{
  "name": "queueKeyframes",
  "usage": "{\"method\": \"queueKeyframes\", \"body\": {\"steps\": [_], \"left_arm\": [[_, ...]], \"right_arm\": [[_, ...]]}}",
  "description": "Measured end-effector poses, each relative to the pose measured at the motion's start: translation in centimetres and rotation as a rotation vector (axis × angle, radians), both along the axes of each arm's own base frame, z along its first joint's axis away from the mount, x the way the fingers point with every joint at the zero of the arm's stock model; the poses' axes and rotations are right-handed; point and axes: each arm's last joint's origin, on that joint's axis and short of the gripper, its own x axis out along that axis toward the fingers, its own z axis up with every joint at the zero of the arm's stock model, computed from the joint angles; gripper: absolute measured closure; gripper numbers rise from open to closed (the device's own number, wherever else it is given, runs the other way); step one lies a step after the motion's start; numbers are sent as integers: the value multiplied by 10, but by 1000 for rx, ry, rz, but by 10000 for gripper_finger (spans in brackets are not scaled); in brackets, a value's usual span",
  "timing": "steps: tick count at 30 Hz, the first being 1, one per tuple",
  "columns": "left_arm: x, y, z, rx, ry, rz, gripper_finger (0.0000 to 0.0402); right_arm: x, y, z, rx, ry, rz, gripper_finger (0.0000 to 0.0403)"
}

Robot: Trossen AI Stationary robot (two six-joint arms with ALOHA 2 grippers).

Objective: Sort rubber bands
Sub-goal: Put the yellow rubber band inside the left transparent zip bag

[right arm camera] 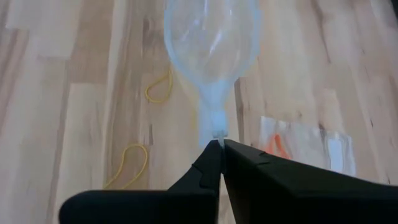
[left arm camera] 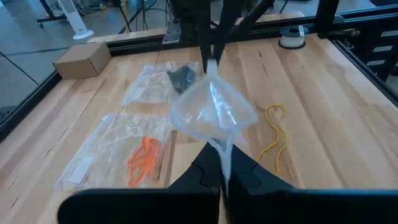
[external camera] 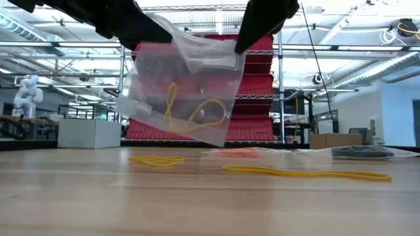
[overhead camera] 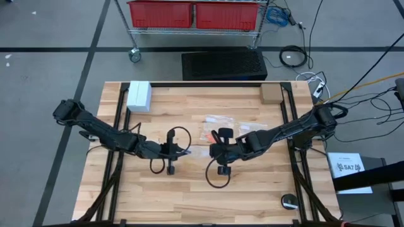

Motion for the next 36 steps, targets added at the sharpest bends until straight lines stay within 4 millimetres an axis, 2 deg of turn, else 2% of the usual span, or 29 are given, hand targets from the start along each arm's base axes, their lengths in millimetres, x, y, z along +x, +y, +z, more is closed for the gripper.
{"method": "queueKeyframes", "body": {"steps": [3,7,18,23,27,31,36], "left_arm": [[0,0,0,0,-2,2,401],[0,0,0,2,-1,2,401],[0,0,-1,7,11,1,401],[-1,0,-1,9,16,2,401],[-1,0,-2,15,25,1,401],[-1,0,-2,18,24,0,401],[-1,0,-2,18,23,-1,401]], "right_arm": [[1,0,-7,0,28,-11,403],[1,0,-6,16,21,-36,388],[-9,6,0,66,30,-88,274],[-16,8,6,103,32,-93,241],[-25,24,6,173,69,-69,223],[-27,50,-10,200,115,-68,218],[-17,78,-55,198,200,-109,218]]}}
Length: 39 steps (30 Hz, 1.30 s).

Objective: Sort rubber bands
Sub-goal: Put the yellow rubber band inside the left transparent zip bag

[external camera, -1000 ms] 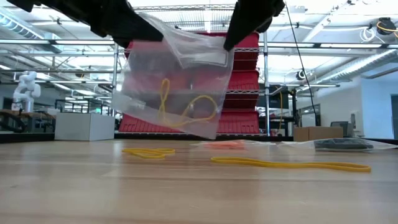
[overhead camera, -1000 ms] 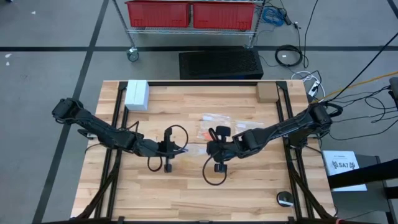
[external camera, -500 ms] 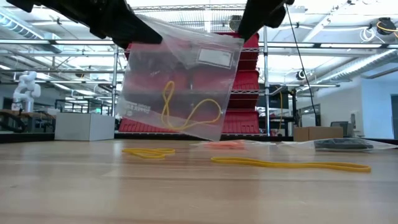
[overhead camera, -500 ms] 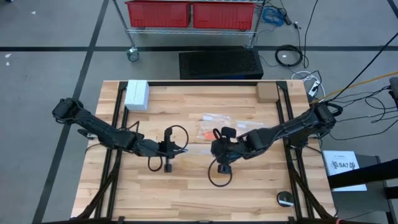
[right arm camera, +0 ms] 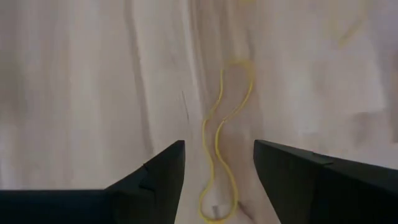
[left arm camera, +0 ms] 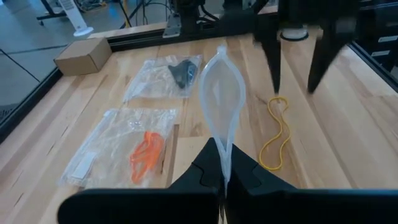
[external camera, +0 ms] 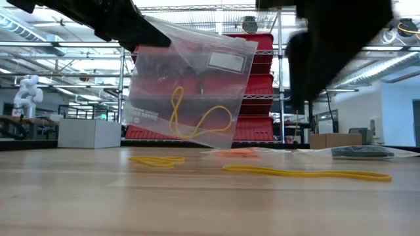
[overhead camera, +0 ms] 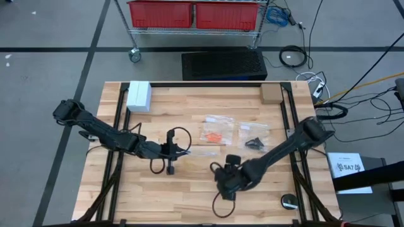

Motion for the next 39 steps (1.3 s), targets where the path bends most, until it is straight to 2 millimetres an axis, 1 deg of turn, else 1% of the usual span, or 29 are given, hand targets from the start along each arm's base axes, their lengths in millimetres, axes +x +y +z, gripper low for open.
{"method": "queueKeyframes", "body": {"steps": [4,7,9,12,16,18,21,24,26,27,28,30,35,39], "left_arm": [[0,0,0,1,-2,-1,401],[0,0,0,16,-1,-6,401],[0,0,0,16,-2,-7,401],[0,0,0,20,-2,-7,401],[0,0,0,22,-1,-8,401],[0,0,0,21,-1,-7,401],[0,0,0,18,-1,-6,401],[0,0,0,17,-2,-6,401],[0,0,0,17,-1,-6,401],[0,0,0,17,-2,-6,401],[0,0,0,17,-2,-6,401],[0,0,0,17,-2,-6,401],[0,0,0,21,-3,2,401],[0,1,0,22,-3,4,401]], "right_arm": [[12,7,-46,-23,106,-24,218],[20,5,-67,-39,138,-38,218],[23,3,-74,-38,148,-49,218],[27,0,-77,-15,147,-57,218],[33,2,-83,27,135,-40,219],[34,4,-89,25,141,-33,228],[35,3,-101,3,176,-29,260],[36,3,-107,-1,189,-29,319],[37,3,-108,-10,190,-11,369],[37,2,-107,-16,187,-3,385],[36,2,-106,-21,184,9,392],[37,2,-99,-15,172,26,394],[40,8,-74,-22,103,81,402],[47,14,-42,-34,-12,121,403]]}}
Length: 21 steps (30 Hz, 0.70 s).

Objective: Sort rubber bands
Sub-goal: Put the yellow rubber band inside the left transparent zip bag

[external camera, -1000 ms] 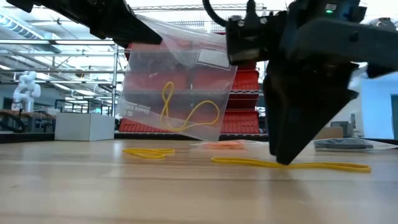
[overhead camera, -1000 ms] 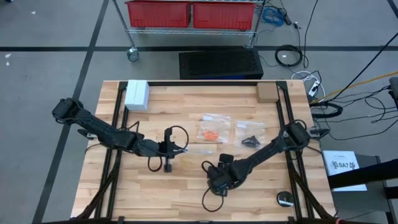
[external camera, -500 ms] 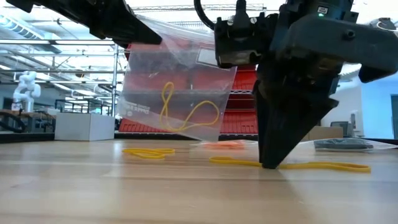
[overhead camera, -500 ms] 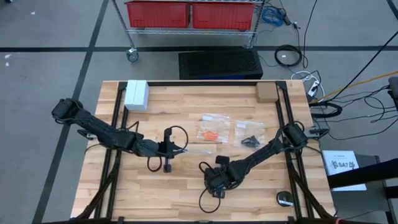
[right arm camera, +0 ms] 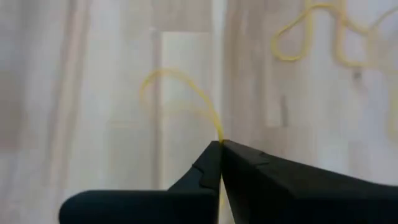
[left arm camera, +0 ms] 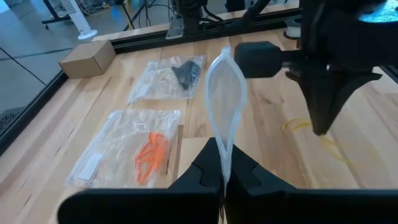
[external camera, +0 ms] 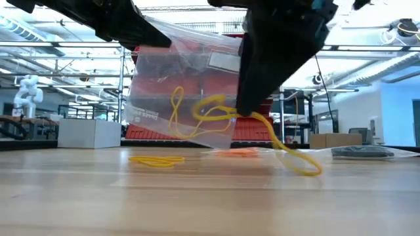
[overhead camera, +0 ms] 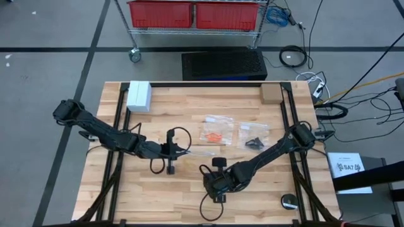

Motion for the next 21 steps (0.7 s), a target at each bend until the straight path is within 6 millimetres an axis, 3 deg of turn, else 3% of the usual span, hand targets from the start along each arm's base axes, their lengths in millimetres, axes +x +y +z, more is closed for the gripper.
{"method": "queueKeyframes", "body": {"steps": [4,15,21], "left_arm": [[0,0,0,3,-1,8,401],[0,0,0,2,-1,8,401],[0,0,0,2,-1,9,401]], "right_arm": [[5,1,15,-69,-47,27,403],[20,8,104,-397,-294,88,403],[22,4,130,-552,-351,92,403]]}}
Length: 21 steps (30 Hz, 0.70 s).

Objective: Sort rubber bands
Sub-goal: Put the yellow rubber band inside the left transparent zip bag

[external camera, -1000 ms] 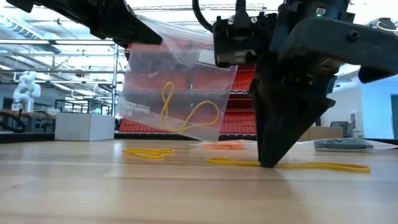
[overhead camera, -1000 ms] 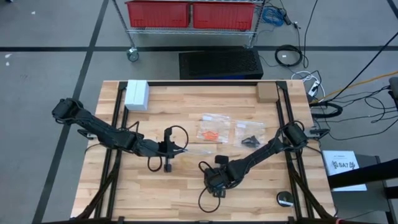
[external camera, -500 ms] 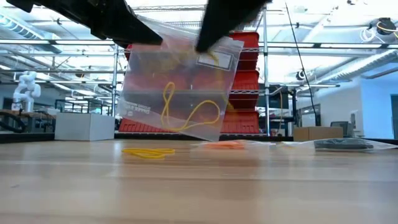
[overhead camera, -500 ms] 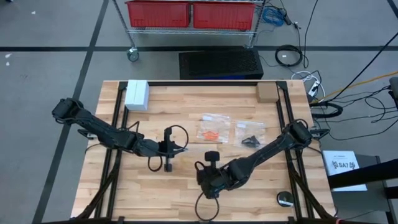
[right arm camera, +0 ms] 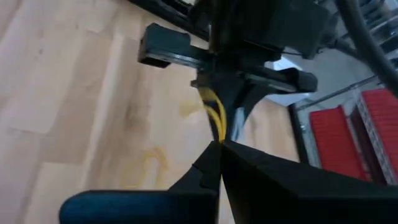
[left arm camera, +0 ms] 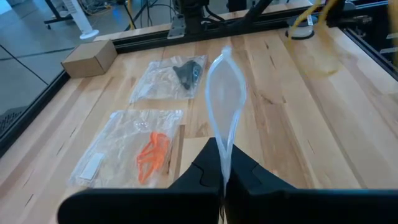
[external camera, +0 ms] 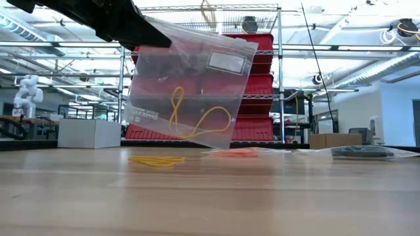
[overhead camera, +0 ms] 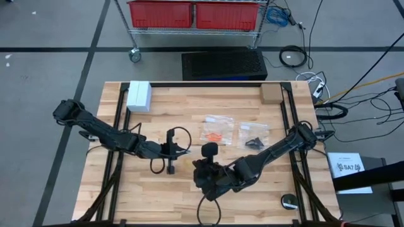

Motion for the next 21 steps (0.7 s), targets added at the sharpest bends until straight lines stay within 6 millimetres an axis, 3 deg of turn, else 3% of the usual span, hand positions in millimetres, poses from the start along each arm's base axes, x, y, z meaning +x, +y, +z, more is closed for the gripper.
{"method": "queueKeyframes", "body": {"steps": [12,21], "left_arm": [[0,0,0,0,0,0,401],[0,-1,0,-8,3,-19,401]], "right_arm": [[13,-27,4,-123,30,-3,403],[19,-31,8,-179,20,34,403]]}}
